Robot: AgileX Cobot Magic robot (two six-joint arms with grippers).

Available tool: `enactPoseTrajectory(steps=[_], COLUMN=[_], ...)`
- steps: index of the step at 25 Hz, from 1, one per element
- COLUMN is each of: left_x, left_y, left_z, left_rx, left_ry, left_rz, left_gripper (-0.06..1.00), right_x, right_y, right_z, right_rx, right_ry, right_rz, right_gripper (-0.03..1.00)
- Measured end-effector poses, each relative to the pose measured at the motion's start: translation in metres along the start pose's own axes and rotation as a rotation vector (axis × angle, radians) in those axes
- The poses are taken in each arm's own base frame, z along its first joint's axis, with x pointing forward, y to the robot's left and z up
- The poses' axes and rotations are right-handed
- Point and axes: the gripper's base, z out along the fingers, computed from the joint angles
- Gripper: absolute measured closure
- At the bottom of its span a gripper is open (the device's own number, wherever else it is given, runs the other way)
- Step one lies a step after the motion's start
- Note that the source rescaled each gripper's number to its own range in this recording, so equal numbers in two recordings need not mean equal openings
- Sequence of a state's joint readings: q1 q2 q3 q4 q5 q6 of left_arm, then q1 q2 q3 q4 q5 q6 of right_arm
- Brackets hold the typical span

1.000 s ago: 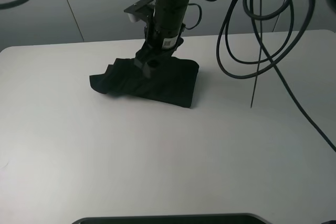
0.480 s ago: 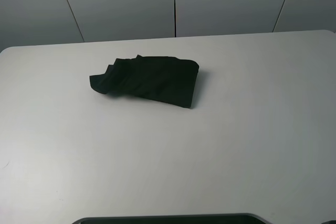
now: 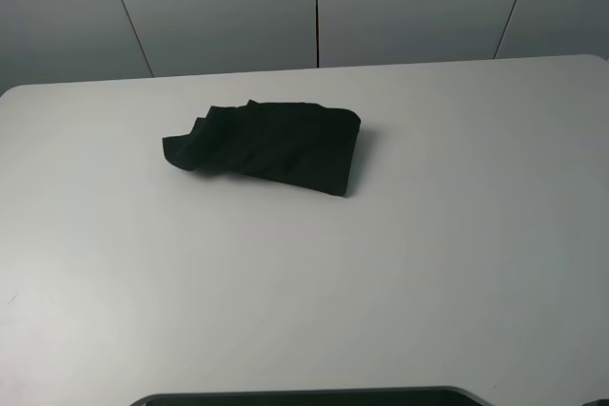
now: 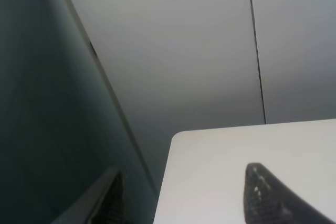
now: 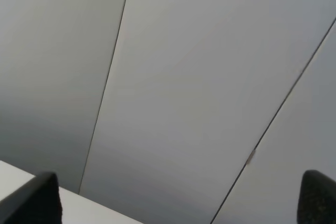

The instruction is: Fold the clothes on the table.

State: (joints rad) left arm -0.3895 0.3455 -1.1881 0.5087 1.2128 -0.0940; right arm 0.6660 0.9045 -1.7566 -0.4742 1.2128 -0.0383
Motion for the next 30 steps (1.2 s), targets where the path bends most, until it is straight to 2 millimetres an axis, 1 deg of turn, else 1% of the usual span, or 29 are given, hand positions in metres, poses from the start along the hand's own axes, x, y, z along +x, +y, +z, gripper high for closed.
enactPoseTrajectory(steps=[4, 5, 8, 11, 13, 15, 17, 19, 21, 24, 27, 30], left_x=[0.005, 0.006, 0.009, 0.011, 0.013, 0.016, 0.020, 0.026, 0.033, 0.046, 0.063, 0.072], left_y=[0.002, 0.002, 0.000, -0.002, -0.001, 0.001, 0.003, 0.006, 0.009, 0.013, 0.013, 0.005], left_z=[-0.004, -0.004, -0.006, -0.009, -0.012, -0.016, -0.022, -0.030, -0.038, -0.048, -0.056, -0.061], left_rx=[-0.002, 0.000, 0.024, 0.055, 0.061, 0.064, 0.069, 0.074, 0.075, 0.073, 0.055, 0.025], left_ry=[-0.003, -0.002, 0.001, -0.006, -0.013, -0.028, -0.046, -0.076, -0.104, -0.140, -0.167, -0.161], left_rz=[-0.006, -0.007, -0.017, -0.069, -0.106, -0.127, -0.140, -0.156, -0.170, -0.186, -0.202, -0.153], left_gripper=[0.28, 0.27, 0.22, 0.19, 0.19, 0.19, 0.19, 0.19, 0.19, 0.19, 0.19, 0.19], right_x=[0.034, 0.043, 0.078, 0.115, 0.138, 0.159, 0.175, 0.189, 0.196, 0.193, 0.188, 0.180], right_y=[-0.021, -0.025, -0.037, -0.044, -0.044, -0.039, -0.029, -0.018, -0.004, 0.014, 0.033, 0.057], right_z=[-0.062, -0.073, -0.115, -0.149, -0.165, -0.181, -0.192, -0.203, -0.212, -0.219, -0.219, -0.216], right_rx=[0.011, 0.017, 0.041, 0.053, 0.064, 0.118, 0.203, 0.328, 0.462, 0.574, 0.599, 0.591], right_ry=[-0.105, -0.121, -0.202, -0.279, -0.316, -0.334, -0.320, -0.284, -0.230, -0.180, -0.162, -0.165], right_rz=[-0.010, -0.016, -0.010, 0.009, 0.015, -0.009, -0.059, -0.091, -0.118, -0.119, -0.107, -0.076], right_gripper=[-0.03, -0.03, -0.03, -0.03, -0.03, -0.02, -0.02, -0.02, -0.02, -0.02, -0.02, -0.02])
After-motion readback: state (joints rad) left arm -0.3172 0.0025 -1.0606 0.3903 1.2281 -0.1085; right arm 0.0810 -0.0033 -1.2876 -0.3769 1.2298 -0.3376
